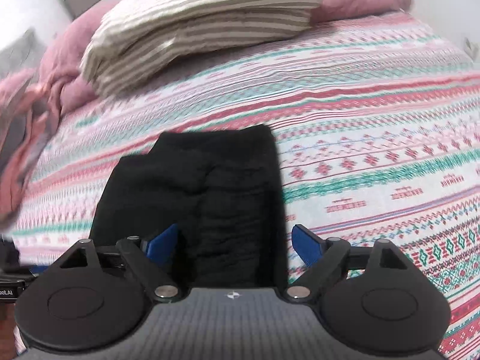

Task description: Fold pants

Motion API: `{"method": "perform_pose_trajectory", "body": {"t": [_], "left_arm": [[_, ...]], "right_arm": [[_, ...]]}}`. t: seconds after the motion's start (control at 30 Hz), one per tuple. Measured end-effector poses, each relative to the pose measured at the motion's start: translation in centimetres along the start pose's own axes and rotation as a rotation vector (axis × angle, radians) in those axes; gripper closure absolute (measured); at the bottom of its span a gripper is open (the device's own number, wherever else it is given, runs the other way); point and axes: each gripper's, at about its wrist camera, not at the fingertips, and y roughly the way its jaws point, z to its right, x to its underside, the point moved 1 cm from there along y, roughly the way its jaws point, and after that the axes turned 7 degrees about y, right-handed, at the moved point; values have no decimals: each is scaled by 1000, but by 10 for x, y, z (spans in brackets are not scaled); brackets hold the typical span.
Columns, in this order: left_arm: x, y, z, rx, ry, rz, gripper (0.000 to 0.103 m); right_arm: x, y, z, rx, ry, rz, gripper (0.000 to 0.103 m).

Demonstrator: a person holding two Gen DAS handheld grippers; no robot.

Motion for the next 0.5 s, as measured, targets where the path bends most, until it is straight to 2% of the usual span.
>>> {"method": "perform_pose_trajectory", "body": {"t": [0.13,0.27,0.37,0.43,0.5], "left_arm": [[-2,4,-25,158,-134,15,37],[-5,-11,-39,223,-175,69,29],[-12,-3,-51,192,-245,78,22],[-13,17,-49,173,-240,55,21],[-13,37,-45,141,-213,26,21]], "right_arm": [[-9,6,21,-15,88,-20,0],[-9,12,20,-36,83,-45,0],[-9,16,17,-49,74,-54,0],[-8,22,18,-39,76,-71,0],[-7,28,22,-65,109,-94,0]]}}
